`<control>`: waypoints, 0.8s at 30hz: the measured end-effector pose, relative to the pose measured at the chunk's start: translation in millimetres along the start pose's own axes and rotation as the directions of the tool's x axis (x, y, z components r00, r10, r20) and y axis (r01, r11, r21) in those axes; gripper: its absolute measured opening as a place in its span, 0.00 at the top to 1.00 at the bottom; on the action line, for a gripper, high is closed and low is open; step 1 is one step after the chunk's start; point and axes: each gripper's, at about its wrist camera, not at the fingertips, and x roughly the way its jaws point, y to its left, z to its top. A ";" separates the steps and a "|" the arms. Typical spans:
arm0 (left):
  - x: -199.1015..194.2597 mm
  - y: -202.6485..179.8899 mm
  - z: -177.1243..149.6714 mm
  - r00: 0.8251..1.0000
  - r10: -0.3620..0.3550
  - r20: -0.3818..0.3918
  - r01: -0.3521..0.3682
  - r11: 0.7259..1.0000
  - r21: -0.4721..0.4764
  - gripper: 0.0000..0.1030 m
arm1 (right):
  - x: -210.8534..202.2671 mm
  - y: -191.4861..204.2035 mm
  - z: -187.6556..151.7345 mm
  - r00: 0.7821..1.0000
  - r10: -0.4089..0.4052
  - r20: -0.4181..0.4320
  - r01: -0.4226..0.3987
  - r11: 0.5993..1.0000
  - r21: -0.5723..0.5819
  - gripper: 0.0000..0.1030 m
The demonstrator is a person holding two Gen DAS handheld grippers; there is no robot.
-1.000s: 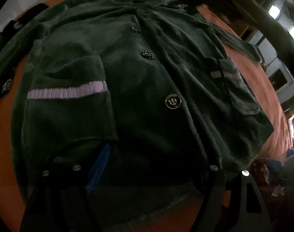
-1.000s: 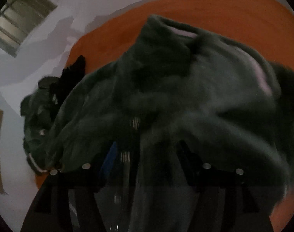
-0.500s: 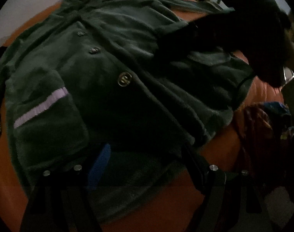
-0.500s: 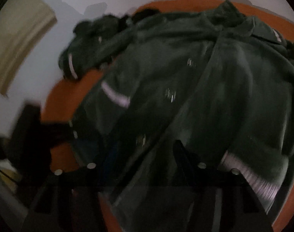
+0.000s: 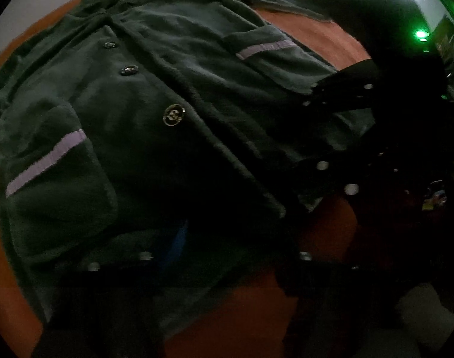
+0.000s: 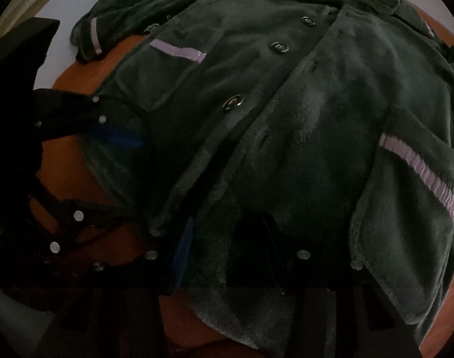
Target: Fold clothes
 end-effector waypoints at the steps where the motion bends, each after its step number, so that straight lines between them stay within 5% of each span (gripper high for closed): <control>1: -0.2 -0.2 -0.3 1.000 -0.007 0.000 0.007 1.000 -0.002 0.67 | 1.4 -1.5 0.6 1.000 -0.008 -0.003 0.008 1.000 0.006 0.63; 4: -1.4 0.5 -1.0 1.000 -0.022 0.001 0.022 1.000 -0.020 0.95 | 5.6 -8.3 2.9 1.000 -0.025 -0.017 0.025 0.999 0.029 0.76; 7: -7.5 0.3 -2.4 1.000 -0.011 0.015 0.011 0.999 -0.030 0.96 | -1.8 -11.6 6.3 1.000 -0.026 -0.009 0.027 0.999 0.044 0.86; 12: -16.2 -6.7 -6.4 0.999 0.047 0.009 -0.046 0.999 -0.025 0.95 | -20.3 -6.4 6.4 1.000 -0.022 0.022 0.021 0.999 0.042 0.87; 14: -17.6 -7.6 -1.7 0.998 0.064 -0.004 -0.064 0.998 -0.021 0.85 | -24.5 -7.4 7.3 1.000 -0.017 0.013 0.017 0.998 0.053 0.87; 16: -21.9 -8.7 0.1 0.996 0.084 -0.007 -0.084 0.996 -0.012 0.55 | -23.6 -12.0 14.2 1.000 0.009 -0.008 -0.009 0.996 0.084 0.87; 18: -30.5 -11.2 -0.2 0.994 0.107 0.020 -0.107 0.994 0.006 0.46 | -21.6 -13.5 20.9 0.999 0.018 -0.026 -0.016 0.995 0.103 0.87; 24: -41.0 -14.5 -2.2 0.984 0.170 0.060 -0.172 0.984 0.033 0.42 | -37.7 -1.9 27.0 0.992 -0.125 0.032 0.123 0.991 0.051 0.65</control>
